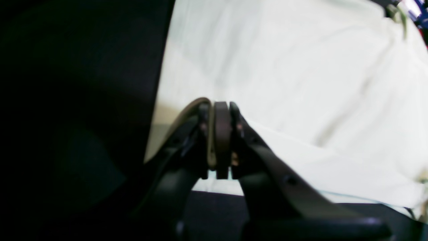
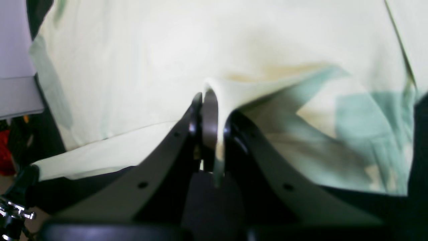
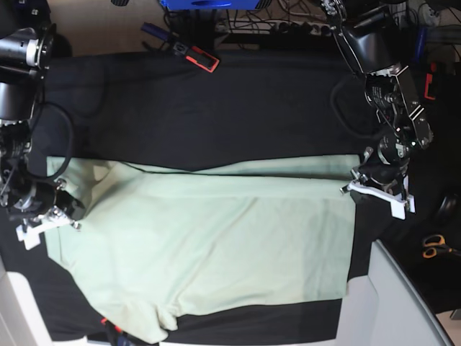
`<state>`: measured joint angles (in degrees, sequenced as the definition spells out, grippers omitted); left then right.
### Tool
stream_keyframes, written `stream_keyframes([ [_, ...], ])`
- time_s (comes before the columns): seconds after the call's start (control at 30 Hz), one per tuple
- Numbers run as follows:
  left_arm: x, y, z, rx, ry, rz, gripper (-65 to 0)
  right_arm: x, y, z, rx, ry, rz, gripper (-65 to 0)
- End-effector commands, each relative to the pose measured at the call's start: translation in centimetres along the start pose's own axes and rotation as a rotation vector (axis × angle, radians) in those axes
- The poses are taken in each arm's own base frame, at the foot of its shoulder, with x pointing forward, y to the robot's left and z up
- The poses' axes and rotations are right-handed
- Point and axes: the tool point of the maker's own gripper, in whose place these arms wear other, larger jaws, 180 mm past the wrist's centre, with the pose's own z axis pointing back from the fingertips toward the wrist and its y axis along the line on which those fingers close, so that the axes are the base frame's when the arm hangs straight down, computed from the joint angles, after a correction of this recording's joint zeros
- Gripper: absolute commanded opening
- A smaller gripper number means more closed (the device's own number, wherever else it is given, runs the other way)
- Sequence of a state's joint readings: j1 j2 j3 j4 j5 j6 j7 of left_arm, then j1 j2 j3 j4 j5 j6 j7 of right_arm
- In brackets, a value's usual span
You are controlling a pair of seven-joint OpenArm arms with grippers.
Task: Fold the T-shirt properly
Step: 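Lay the folded shoulder edge down across the shirt with both grippers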
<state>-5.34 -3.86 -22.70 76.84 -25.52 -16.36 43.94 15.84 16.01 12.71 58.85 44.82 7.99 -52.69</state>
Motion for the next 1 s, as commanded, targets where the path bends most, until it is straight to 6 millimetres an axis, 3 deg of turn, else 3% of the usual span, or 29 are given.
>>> stream_keyframes([
  [0.0,2.3,-0.5,-0.1,-0.017,-0.06,-0.004,-65.0,2.2,0.7,0.6,0.02,-0.054,0.014,-64.7],
  [0.27,3.1,-0.4,-0.9,0.002,-0.072,-0.024,-65.0,2.7,0.5,0.5,0.015,-0.077,0.008,-64.7],
  [0.43,2.0,-0.1,-2.1,0.04,-0.015,-0.067,-65.0,3.0,0.7,0.5,0.018,-0.079,0.007,-64.7],
  [0.7,2.3,-0.2,-2.3,0.039,-0.018,-0.068,-65.0,4.6,1.7,0.6,0.035,-0.103,0.013,-64.7],
  [0.97,2.9,-0.3,-2.3,0.039,-0.029,-0.072,-65.0,4.8,2.3,-0.1,0.039,-0.084,0.016,-64.9],
])
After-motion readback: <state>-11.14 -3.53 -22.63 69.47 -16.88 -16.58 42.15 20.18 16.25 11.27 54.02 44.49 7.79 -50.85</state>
